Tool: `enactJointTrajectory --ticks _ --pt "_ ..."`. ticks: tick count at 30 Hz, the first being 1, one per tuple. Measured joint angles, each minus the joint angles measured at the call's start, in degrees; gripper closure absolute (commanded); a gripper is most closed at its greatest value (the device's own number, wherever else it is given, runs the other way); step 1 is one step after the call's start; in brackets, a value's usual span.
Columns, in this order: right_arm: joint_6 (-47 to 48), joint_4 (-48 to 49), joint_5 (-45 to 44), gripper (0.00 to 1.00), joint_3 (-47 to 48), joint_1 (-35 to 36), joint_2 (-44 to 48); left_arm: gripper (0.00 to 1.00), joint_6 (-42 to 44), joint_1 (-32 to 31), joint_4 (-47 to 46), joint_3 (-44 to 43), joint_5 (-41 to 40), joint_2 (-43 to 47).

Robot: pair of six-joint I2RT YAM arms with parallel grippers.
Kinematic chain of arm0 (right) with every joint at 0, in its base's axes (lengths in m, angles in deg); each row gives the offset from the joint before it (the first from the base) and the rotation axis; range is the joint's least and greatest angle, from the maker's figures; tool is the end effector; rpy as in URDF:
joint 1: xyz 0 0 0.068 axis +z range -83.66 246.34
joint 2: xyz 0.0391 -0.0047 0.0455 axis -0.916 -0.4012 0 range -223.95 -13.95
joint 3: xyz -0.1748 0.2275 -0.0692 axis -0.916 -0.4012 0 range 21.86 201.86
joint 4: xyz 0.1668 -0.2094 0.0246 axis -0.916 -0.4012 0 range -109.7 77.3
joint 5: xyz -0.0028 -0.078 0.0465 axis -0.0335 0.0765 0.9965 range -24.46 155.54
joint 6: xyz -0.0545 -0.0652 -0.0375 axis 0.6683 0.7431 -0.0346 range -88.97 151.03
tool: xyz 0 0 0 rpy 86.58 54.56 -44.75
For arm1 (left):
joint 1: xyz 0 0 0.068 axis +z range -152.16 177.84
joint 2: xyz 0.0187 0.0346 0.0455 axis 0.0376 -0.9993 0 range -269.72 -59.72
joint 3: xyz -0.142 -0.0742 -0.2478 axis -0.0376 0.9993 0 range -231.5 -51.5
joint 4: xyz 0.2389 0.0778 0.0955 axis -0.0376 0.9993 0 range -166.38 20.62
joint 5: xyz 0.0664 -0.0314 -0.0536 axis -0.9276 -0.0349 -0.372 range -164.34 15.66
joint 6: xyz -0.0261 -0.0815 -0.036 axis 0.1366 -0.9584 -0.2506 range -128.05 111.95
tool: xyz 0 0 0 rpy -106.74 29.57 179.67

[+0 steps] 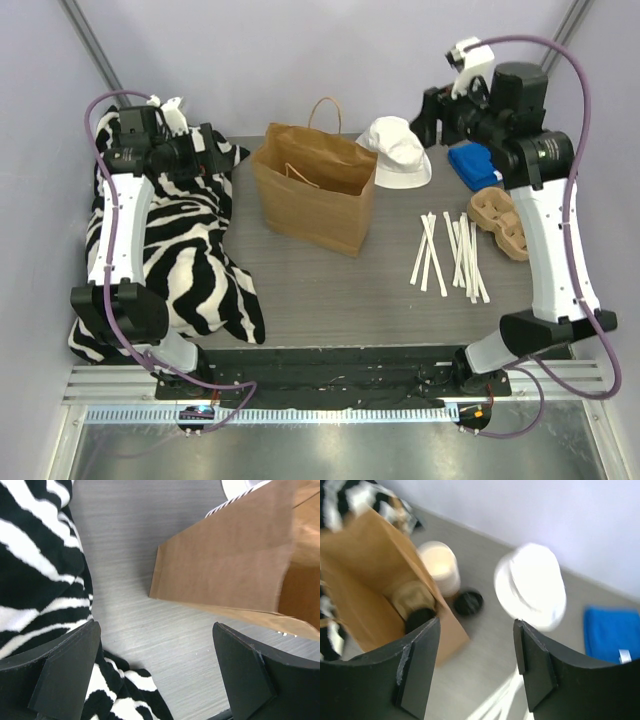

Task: Pack the takeout coffee

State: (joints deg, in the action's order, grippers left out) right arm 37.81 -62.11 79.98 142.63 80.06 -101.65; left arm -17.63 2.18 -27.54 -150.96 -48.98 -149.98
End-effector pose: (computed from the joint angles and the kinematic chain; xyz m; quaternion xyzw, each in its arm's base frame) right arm 0.3218 0.1000 0.5449 -0.2154 0.7680 0.1364 0.5875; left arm 0.3781 -0.0073 0.4048 -0.0143 0.8877 -0.2174 0.4056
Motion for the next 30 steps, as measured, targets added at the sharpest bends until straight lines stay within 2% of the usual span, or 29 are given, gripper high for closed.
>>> enactJointTrajectory --ticks 1,5,8,12,16,21,30 --pt "0.44 -0.28 -1.03 0.38 -3.52 -1.36 1.75 0.00 -0.22 0.26 -0.33 0.96 0.22 0.00" --pt "3.87 -4.15 -5.05 0.43 -18.53 -3.87 5.73 0.00 -0.48 0.68 -0.81 3.93 1.01 0.00" --pt "6.73 -6.27 -7.23 0.47 -29.11 -4.17 5.46 0.00 -0.39 0.72 -0.90 4.79 1.51 0.00" --pt "9.29 -8.96 -9.44 0.54 -38.56 -4.59 3.72 0.00 -0.26 1.05 -1.03 4.81 2.29 0.00" --pt "10.47 -8.70 -10.58 0.62 -41.18 -4.83 0.68 0.00 -0.22 1.49 -1.09 5.66 3.06 0.00" --pt "10.84 -5.22 -11.41 0.66 -41.16 -4.83 -5.44 0.00 -0.02 1.70 -0.96 7.21 3.23 0.13" --pt "10.69 -0.70 -12.59 0.66 -38.01 -4.83 -18.10 0.00 0.90 2.19 -0.74 8.52 3.21 2.73"
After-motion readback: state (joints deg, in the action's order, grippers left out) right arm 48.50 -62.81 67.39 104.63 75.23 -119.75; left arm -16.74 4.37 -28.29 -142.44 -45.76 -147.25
